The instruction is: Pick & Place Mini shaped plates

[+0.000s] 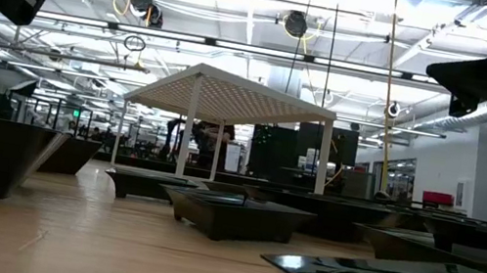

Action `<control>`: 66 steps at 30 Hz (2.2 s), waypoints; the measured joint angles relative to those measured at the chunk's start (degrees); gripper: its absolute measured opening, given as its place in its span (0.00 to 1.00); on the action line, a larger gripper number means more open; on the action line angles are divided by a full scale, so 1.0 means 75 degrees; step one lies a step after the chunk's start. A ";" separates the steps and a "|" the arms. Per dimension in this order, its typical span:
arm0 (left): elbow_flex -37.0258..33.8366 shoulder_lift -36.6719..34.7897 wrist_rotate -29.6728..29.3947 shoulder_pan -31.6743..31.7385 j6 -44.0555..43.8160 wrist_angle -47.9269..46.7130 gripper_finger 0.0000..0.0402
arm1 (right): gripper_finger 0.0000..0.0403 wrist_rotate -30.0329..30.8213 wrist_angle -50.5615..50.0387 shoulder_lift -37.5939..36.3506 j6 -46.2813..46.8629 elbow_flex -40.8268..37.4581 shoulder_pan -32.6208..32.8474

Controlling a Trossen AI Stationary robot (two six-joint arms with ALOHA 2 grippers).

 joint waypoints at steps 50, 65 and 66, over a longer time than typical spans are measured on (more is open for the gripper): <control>0.0000 0.0000 0.0002 0.0001 0.0000 0.0002 0.81 | 0.22 0.0382 -0.0290 0.0409 0.4664 0.0218 0.0003; 0.0000 0.0001 0.0002 0.0000 0.0000 0.0002 0.81 | 0.46 0.0728 -0.3901 0.5229 0.5406 0.2817 0.0003; -0.0001 -0.0002 0.0002 0.0000 0.0000 0.0002 0.81 | 0.45 0.0570 -0.3944 0.5461 0.5410 0.2845 0.0003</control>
